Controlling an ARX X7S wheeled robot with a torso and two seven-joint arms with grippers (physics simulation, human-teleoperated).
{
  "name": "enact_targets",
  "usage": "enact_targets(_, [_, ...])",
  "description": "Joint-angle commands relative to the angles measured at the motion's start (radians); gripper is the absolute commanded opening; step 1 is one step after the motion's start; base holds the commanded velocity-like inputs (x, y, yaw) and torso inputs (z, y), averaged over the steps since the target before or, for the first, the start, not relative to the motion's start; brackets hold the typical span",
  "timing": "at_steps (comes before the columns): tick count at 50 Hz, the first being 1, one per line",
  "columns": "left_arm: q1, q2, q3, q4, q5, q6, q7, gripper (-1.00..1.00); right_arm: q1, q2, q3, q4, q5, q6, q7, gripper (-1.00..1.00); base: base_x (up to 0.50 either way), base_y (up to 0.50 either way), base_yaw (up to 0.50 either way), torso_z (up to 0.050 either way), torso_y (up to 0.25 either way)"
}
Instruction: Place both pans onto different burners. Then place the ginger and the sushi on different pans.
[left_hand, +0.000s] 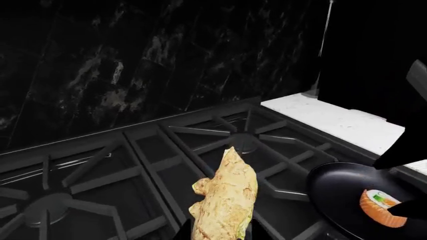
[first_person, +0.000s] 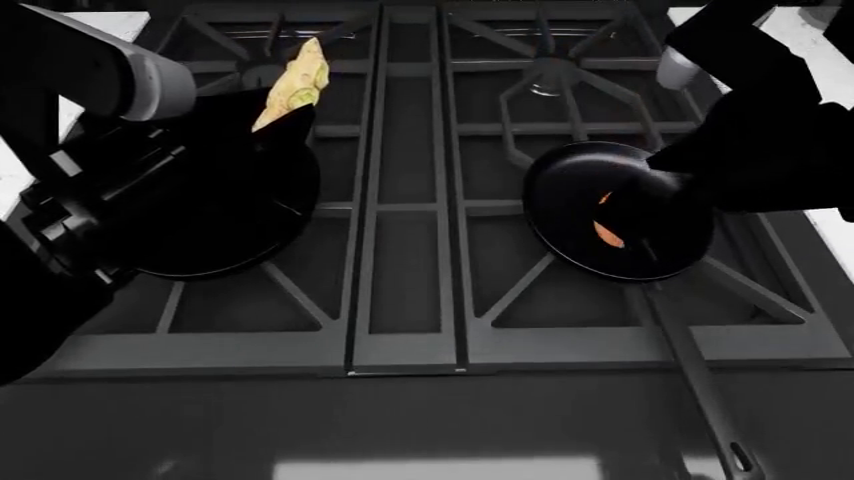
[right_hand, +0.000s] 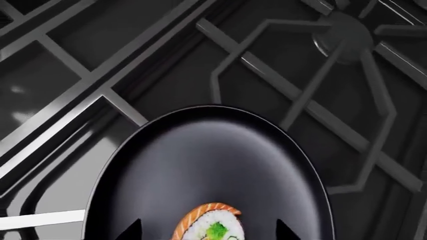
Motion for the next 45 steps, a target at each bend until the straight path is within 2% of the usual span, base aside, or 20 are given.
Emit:
enact_targets(1, [-0.003,-0.006,-0.006,0.004,-0.016,0.003,-0.010,-1.00,0.033,0.015,0.026,-0.030,0.031,0.014,0.029,1.00,0.00,0.00,0.00,0.000,0.000])
enact_targets(15, [0.007,-0.002,-0.009,0.009,-0.004,0.016,-0.027,-1.00,0.073,0.096,0.092,-0.187,0.142,0.018,0.133,1.00,0.00,0.00,0.00,0.000,0.000])
enact_targets(23, [0.007,-0.007,0.019,0.031,0.034,-0.004,-0.030,-1.00,0.056,0.229,0.159,-0.413,0.280,-0.077,0.406,1.00,0.00,0.00,0.00,0.000,0.000])
enact_targets(27, [0.013,-0.015,0.022,0.042,0.042,-0.005,-0.022,-1.00,0.009,0.300,0.212,-0.514,0.369,-0.249,0.565,1.00,0.00,0.00,0.00,0.000,0.000])
enact_targets(32, [0.024,-0.011,0.039,0.023,0.074,-0.005,0.003,-1.00,-0.050,0.345,0.221,-0.604,0.368,-0.361,0.690,1.00,0.00,0.00,0.00,0.000,0.000])
enact_targets(35, [0.031,-0.010,0.051,0.019,0.089,-0.008,0.014,-1.00,-0.090,0.360,0.233,-0.630,0.365,-0.439,0.680,1.00,0.00,0.00,0.00,0.000,0.000])
enact_targets(45, [0.014,-0.039,0.055,0.026,0.070,-0.042,-0.004,-1.00,-0.180,0.359,0.224,-0.649,0.283,-0.535,0.636,1.00,0.00,0.00,0.00,0.000,0.000])
